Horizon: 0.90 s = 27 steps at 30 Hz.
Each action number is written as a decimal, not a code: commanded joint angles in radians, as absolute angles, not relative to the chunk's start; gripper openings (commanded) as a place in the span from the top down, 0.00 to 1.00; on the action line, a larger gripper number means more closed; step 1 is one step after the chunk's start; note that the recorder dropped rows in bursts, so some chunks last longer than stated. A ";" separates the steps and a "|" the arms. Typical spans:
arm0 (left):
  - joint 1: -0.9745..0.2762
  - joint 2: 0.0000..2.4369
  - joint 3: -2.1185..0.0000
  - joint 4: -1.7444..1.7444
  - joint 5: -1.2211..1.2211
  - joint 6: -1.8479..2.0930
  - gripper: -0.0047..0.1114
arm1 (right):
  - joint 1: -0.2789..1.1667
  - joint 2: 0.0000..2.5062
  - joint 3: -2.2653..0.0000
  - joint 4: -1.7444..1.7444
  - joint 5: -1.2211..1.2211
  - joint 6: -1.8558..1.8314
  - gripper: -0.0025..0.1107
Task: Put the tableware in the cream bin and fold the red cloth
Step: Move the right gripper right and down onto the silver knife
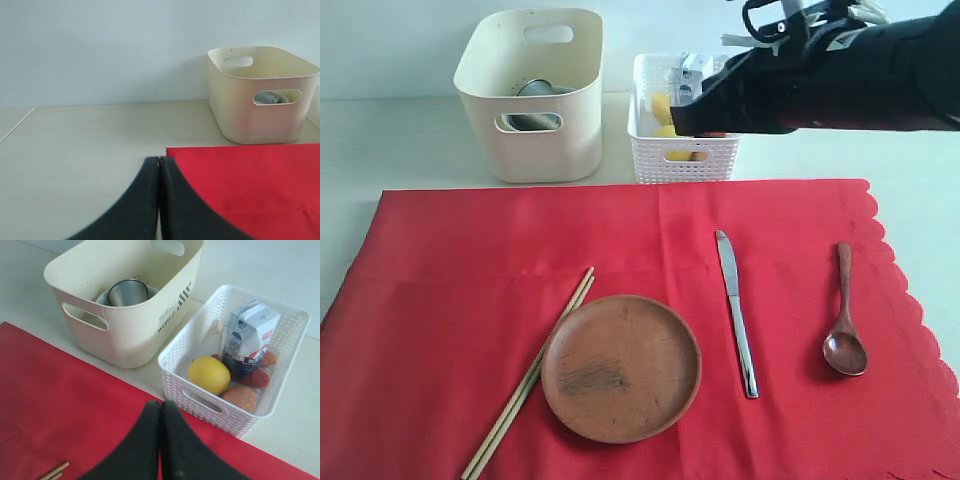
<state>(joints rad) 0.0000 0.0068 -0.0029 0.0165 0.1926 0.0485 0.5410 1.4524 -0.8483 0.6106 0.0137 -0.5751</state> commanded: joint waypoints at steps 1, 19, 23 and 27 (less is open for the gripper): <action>0.000 0.000 0.000 0.011 0.193 0.048 0.95 | 0.536 1.391 -0.781 0.645 -0.024 -0.572 0.98; 0.000 0.000 0.000 0.011 0.193 0.048 0.95 | 0.536 1.224 -0.586 0.646 0.218 -0.576 0.98; 0.000 0.000 0.000 0.011 0.193 0.048 0.95 | 0.536 1.230 -0.586 0.644 0.284 -0.576 0.98; 0.000 0.000 0.000 0.011 0.193 0.048 0.95 | 0.536 1.299 -0.586 0.655 0.283 -0.576 0.89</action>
<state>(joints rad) 0.0000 0.0068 -0.0029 0.0165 0.1926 0.0485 0.5410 1.2525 -0.5905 0.6547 0.2761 -0.5728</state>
